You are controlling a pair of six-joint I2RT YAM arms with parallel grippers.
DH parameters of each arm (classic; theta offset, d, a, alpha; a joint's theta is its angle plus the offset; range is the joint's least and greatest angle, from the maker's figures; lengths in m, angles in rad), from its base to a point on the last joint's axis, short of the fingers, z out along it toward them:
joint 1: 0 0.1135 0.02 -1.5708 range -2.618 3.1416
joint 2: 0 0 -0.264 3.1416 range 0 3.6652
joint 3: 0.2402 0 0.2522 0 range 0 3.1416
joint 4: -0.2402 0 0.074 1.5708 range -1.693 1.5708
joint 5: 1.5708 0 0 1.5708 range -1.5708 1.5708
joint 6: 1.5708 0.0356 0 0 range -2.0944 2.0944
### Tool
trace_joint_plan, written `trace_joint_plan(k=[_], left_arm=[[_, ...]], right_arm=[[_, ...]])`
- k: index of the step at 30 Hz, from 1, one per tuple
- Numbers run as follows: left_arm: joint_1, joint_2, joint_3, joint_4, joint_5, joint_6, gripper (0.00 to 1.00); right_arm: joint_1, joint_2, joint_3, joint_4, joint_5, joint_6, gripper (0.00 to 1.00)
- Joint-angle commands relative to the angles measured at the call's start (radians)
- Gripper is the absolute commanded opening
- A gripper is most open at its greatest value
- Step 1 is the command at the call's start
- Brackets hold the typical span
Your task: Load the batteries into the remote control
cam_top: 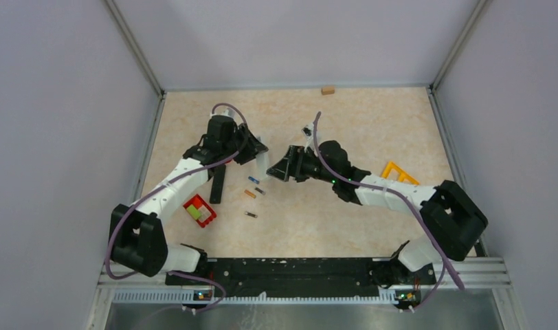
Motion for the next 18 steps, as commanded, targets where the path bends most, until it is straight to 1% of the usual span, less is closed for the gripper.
trace_joint_plan(k=[1, 4, 7, 8, 9, 11, 12, 13, 14, 15, 17, 18], left_arm=[[-0.002, -0.015, 0.002, 0.074, 0.028, -0.036, 0.10], [-0.003, -0.018, -0.005, 0.074, 0.030, -0.031, 0.10], [-0.004, -0.017, -0.006, 0.075, 0.034, -0.024, 0.12], [-0.003, -0.017, -0.009, 0.077, 0.037, -0.021, 0.13], [-0.003, -0.017, -0.010, 0.079, 0.038, -0.021, 0.14], [-0.003, -0.018, -0.013, 0.081, 0.040, -0.018, 0.16], [-0.003, -0.020, -0.014, 0.083, 0.041, -0.016, 0.18], [-0.003, -0.021, -0.016, 0.084, 0.043, -0.012, 0.21], [-0.003, -0.024, -0.018, 0.085, 0.044, -0.009, 0.23], [-0.003, -0.027, -0.019, 0.084, 0.042, -0.004, 0.29], [-0.003, -0.038, -0.021, 0.078, 0.032, 0.008, 0.48], [-0.003, -0.043, -0.020, 0.075, 0.024, 0.019, 0.58]], right_arm=[[0.033, 0.077, 0.088, 0.060, 0.039, 0.043, 0.73], [0.046, 0.125, 0.144, 0.025, 0.036, 0.059, 0.67], [0.053, 0.163, 0.176, -0.007, 0.040, 0.083, 0.57], [0.055, 0.174, 0.182, -0.014, 0.040, 0.092, 0.53], [0.054, 0.187, 0.187, -0.016, 0.037, 0.107, 0.47], [0.054, 0.204, 0.196, -0.012, 0.024, 0.126, 0.40], [0.054, 0.213, 0.198, -0.008, 0.016, 0.134, 0.36], [0.054, 0.219, 0.201, -0.003, 0.007, 0.141, 0.30], [0.055, 0.226, 0.204, -0.001, 0.000, 0.147, 0.23], [0.055, 0.229, 0.207, -0.001, -0.003, 0.151, 0.16], [0.054, 0.229, 0.207, -0.004, -0.003, 0.158, 0.06], [0.055, 0.225, 0.205, -0.002, -0.002, 0.160, 0.03]])
